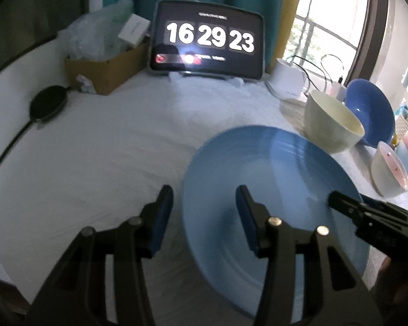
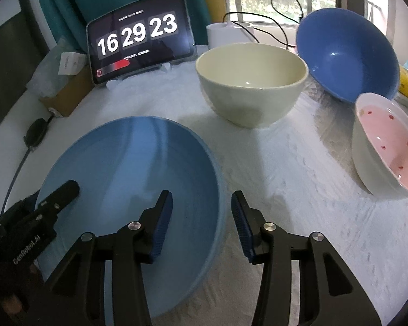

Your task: Organize plates and bowls

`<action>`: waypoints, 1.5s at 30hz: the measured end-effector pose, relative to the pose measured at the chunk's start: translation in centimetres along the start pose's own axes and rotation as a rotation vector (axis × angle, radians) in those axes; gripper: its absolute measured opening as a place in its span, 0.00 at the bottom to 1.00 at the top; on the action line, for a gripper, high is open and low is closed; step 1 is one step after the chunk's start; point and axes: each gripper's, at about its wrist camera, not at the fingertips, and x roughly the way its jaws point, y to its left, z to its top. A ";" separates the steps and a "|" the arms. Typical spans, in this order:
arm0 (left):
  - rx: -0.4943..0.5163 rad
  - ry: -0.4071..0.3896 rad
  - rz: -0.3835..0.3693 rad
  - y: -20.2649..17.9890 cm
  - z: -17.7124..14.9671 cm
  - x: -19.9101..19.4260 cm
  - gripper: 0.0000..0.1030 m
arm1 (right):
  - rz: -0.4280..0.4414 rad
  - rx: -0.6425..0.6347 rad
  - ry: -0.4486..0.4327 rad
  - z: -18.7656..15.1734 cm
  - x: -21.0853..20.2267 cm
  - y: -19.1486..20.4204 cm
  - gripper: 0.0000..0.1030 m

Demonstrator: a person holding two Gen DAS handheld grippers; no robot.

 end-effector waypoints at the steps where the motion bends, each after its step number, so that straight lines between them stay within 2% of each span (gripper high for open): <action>1: -0.005 -0.011 0.009 0.2 0.0 -0.2 0.48 | -0.002 0.003 -0.004 -0.1 -0.3 -0.2 0.46; 4: -0.023 -0.039 0.027 0.7 0.3 -1.1 0.49 | -0.005 0.007 -0.018 -0.3 -1.1 -0.8 0.46; 9: -0.016 -0.085 0.007 0.0 0.6 -2.7 0.50 | -0.007 0.015 -0.044 -0.5 -2.4 -1.6 0.46; 23: 0.100 -0.145 -0.087 -6.4 0.7 -6.0 0.51 | -0.037 0.056 -0.154 -1.1 -7.5 -5.4 0.46; 32: 0.187 -0.164 -0.130 -11.3 0.4 -7.5 0.51 | -0.096 0.116 -0.258 -1.7 -11.6 -10.8 0.46; 45: 0.268 -0.166 -0.235 -18.6 0.9 -8.0 0.51 | -0.171 0.173 -0.336 -2.5 -15.3 -17.9 0.46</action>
